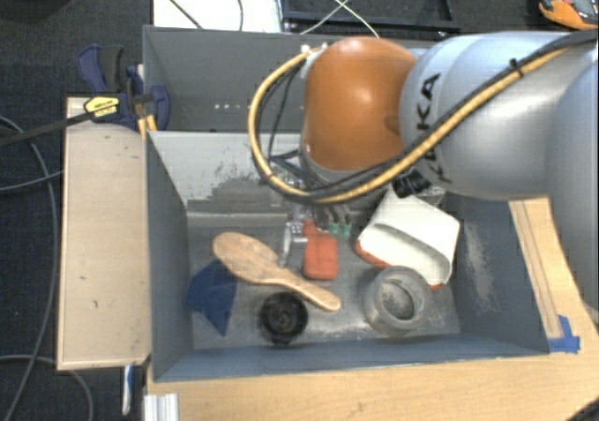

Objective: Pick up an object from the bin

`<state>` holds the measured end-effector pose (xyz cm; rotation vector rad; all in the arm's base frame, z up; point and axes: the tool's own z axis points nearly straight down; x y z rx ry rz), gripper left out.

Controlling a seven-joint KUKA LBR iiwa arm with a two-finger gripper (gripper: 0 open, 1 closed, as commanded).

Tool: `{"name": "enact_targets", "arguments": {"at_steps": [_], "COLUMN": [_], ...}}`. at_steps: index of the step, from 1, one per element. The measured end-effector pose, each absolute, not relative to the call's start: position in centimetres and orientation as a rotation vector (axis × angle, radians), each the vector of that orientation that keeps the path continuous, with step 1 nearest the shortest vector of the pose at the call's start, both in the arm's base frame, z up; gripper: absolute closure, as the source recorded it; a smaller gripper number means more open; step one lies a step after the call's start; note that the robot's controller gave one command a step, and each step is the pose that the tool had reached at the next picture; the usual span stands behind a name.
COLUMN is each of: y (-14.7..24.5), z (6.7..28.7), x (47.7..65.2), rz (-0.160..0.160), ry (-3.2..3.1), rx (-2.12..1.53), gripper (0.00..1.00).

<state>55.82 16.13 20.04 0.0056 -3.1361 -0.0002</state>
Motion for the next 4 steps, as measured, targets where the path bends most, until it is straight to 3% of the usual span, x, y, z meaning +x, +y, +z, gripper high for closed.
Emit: {"name": "enact_targets", "arguments": {"at_steps": [1,2,3,4], "y": [16.0,15.8,16.2,16.6], "z": [20.5,8.6,11.2,11.7], "x": [56.0,56.0,55.6,56.0], "rz": [-0.002,-0.004,-0.004,-0.005], "ry": [-3.144,-3.138,-3.138,-3.119], "rx": [-0.005,-0.163,-0.204,-0.388], "gripper": [0.0,0.0,0.0,0.0]}}
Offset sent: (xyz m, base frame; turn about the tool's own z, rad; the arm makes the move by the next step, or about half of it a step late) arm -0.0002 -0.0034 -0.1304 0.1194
